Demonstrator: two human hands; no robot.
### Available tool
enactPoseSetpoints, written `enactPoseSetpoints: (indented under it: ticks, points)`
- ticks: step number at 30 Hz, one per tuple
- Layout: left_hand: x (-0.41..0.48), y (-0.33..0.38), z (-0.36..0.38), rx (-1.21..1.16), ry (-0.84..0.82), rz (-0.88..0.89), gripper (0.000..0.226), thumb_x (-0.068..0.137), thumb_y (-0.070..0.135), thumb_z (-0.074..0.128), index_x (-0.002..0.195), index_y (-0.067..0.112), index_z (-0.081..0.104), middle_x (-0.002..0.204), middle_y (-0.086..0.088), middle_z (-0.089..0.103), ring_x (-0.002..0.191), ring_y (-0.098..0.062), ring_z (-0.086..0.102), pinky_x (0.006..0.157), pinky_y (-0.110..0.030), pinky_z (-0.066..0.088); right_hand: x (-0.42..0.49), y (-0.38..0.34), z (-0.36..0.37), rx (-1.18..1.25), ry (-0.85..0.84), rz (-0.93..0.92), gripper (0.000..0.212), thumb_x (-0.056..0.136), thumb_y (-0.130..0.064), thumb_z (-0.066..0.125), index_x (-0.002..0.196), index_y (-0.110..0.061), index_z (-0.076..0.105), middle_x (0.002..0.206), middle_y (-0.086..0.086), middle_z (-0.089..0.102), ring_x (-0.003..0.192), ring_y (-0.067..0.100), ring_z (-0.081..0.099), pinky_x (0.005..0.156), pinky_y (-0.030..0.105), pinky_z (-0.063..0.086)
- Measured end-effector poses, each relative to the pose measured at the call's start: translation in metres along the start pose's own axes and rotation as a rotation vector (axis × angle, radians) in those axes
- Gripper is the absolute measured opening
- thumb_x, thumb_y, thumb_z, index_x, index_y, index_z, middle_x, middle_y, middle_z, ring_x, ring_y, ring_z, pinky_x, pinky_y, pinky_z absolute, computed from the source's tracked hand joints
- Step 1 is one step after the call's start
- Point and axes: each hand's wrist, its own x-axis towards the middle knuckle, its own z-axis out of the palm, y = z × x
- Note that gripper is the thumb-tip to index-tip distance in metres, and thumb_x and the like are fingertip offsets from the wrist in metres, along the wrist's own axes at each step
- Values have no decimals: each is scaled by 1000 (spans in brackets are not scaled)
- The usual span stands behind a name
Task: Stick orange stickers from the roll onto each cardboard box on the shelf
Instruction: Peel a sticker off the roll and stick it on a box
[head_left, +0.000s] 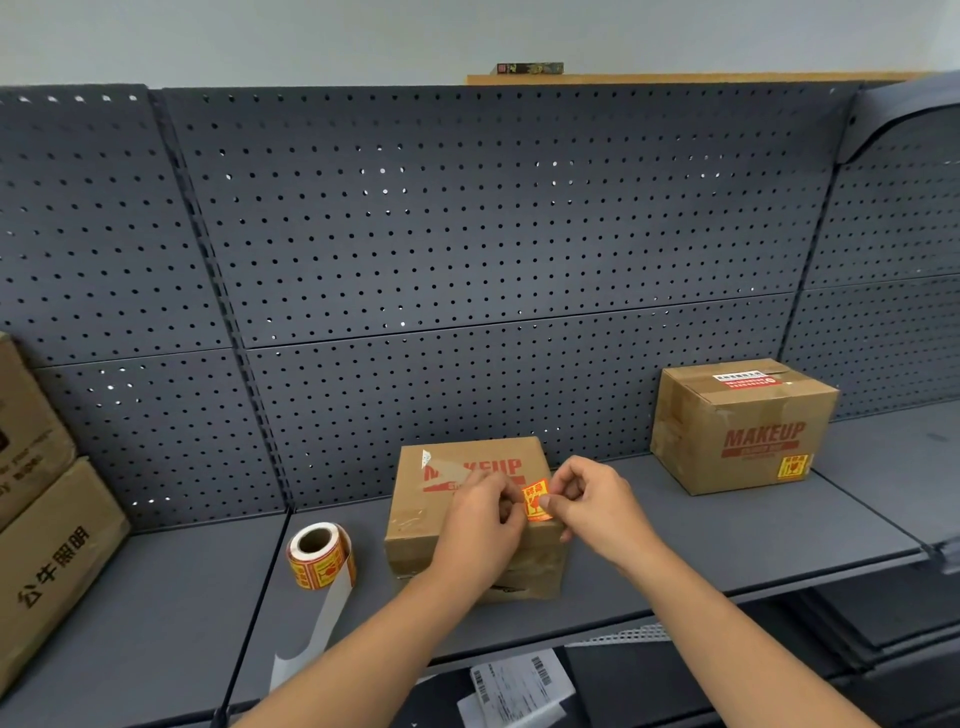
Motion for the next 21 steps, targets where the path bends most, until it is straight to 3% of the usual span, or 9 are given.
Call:
enactPoseSetpoints:
  ticks: [4,6,11,17,21]
  points:
    - [-2,-1,1,-14,-2,2,5,98,16,64,99,21,64,111,9,53,93,-4,53,81,-14,42,0,0,0,-5,-3,-2,17,87,-15,81,84,-15,65,78,9,69,53,15,68,59,39,63]
    - [-2,-2,2,-23,-11,-2,7,99,15,63,103,21,64,116,8,51,99,-8,55,88,-18,45,0,0,0,-5,-4,-1,17,88,-15,81,84,-15,65,77,7,67,53,15,68,58,39,63]
    - [-1,-3,3,3,-46,4,17,102,15,58,117,19,66,121,10,50,110,-12,55,100,-26,49,-1,0,2,0,5,9,16,88,-14,80,85,-14,65,75,4,65,54,12,63,48,22,51]
    - [7,2,3,52,-136,-65,32,101,14,58,132,22,62,129,7,48,118,-17,53,103,-35,51,1,4,5,-1,18,15,18,84,-14,81,81,-18,64,73,1,63,63,14,62,58,35,58]
    - [14,7,2,83,-203,-120,38,95,16,61,132,23,60,128,5,48,111,-20,55,96,-40,54,0,6,6,-6,31,31,19,81,-15,83,79,-19,65,73,-1,61,69,16,60,62,38,57]
